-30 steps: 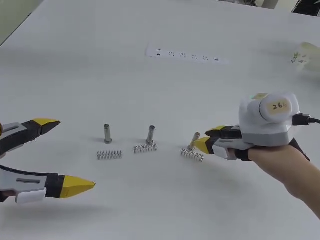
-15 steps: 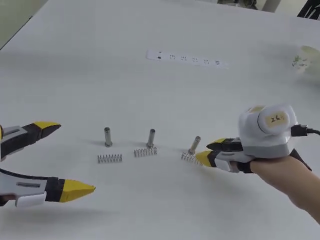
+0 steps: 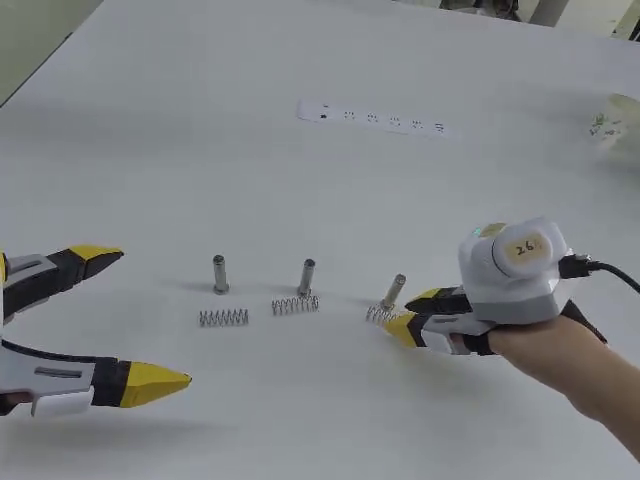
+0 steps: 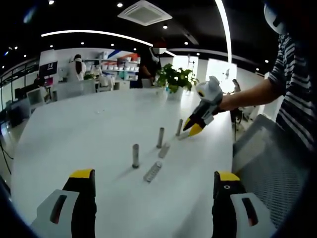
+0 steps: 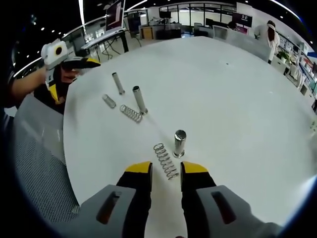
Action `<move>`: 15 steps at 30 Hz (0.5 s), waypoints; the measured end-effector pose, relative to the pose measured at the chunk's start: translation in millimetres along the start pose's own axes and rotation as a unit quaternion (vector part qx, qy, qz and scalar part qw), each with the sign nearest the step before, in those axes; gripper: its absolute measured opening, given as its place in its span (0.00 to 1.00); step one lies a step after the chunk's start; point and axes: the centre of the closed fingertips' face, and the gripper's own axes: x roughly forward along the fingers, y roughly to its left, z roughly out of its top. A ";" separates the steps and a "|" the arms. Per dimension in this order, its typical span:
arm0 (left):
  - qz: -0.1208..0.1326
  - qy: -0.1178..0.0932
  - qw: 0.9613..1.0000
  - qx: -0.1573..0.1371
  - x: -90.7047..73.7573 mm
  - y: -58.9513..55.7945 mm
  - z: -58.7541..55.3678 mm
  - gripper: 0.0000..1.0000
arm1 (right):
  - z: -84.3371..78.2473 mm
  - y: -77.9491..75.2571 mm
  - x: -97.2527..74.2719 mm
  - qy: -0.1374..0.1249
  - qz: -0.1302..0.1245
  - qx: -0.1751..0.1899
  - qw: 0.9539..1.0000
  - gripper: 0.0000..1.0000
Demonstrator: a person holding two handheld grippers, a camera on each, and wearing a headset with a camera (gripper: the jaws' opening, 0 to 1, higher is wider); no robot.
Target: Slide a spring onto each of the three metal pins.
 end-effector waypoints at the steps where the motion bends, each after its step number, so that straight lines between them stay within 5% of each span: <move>1: 0.000 0.000 1.000 0.000 -0.1 0.2 -0.5 0.96 | -0.7 0.1 0.9 0.002 0.000 -0.002 1.000 0.20; 15: -0.002 0.011 1.000 0.004 0.4 -2.1 -6.1 0.96 | -10.6 6.1 6.8 0.027 0.004 -0.035 0.999 0.13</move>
